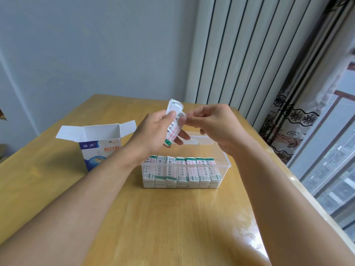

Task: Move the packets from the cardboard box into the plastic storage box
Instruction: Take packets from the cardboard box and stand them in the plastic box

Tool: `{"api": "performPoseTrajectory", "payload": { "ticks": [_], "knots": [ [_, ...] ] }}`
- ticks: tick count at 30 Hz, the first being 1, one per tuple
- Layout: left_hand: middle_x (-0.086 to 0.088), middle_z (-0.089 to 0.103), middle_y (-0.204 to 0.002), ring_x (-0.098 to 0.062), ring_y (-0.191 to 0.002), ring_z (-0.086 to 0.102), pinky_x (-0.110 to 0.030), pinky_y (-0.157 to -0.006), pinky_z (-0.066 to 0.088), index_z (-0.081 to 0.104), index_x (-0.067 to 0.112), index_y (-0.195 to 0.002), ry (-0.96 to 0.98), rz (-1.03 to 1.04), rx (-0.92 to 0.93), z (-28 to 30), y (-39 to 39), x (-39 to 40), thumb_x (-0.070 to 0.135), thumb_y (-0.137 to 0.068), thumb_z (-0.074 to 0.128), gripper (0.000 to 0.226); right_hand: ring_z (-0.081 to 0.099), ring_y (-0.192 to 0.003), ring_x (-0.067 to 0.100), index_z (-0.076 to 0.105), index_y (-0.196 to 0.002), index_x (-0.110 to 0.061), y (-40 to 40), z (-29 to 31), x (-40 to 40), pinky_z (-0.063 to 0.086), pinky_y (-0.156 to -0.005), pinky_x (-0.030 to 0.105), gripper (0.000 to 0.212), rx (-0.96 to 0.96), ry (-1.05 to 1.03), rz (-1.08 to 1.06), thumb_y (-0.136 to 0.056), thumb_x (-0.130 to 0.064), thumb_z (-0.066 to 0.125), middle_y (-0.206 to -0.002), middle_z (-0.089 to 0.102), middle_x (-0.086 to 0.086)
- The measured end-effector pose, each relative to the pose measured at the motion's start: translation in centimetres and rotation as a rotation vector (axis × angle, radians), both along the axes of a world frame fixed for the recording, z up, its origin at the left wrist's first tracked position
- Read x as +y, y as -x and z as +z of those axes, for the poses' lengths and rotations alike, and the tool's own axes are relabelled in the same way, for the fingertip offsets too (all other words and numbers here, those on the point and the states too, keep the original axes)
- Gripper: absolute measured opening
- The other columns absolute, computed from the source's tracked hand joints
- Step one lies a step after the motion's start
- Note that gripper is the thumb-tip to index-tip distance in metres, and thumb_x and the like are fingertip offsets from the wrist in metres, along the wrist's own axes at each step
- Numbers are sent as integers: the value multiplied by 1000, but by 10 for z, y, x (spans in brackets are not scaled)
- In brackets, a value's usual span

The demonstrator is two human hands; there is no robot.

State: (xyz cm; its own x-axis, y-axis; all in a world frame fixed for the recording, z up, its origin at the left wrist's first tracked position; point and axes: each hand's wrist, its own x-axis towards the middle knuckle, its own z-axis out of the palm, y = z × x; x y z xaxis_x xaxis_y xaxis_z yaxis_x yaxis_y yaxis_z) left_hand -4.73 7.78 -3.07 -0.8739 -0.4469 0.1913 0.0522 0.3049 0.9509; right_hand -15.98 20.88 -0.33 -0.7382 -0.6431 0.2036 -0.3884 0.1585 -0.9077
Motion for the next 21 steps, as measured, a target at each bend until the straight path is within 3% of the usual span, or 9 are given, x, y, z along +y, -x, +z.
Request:
{"api": "performPoseTrajectory", "payload": {
  "ticks": [6,13,21],
  "knots": [
    [-13,76,-88,-29,-77,75,-40,-70,62,66,9,-102,12,216,62,-6,7,-11,27,-110,37,35,76,-79,21,73,-86,-4,9,0,2,61,-76,26,6,-148,146,67,-84,-1,78,-85,77,13],
    [-6,73,-78,-27,-76,74,-40,-75,61,63,10,-95,-23,294,152,-12,12,-14,23,-110,36,33,77,-85,30,76,-93,-3,20,-21,0,62,-88,41,10,-136,-212,157,-85,3,77,-91,77,19],
    [-7,74,-81,-23,-81,73,-34,-75,61,65,9,-97,-7,296,138,-15,14,-13,21,-109,37,33,78,-83,24,80,-102,-9,20,-28,2,62,-83,27,21,-107,-437,239,-85,2,78,-93,79,11]
  ]
}}
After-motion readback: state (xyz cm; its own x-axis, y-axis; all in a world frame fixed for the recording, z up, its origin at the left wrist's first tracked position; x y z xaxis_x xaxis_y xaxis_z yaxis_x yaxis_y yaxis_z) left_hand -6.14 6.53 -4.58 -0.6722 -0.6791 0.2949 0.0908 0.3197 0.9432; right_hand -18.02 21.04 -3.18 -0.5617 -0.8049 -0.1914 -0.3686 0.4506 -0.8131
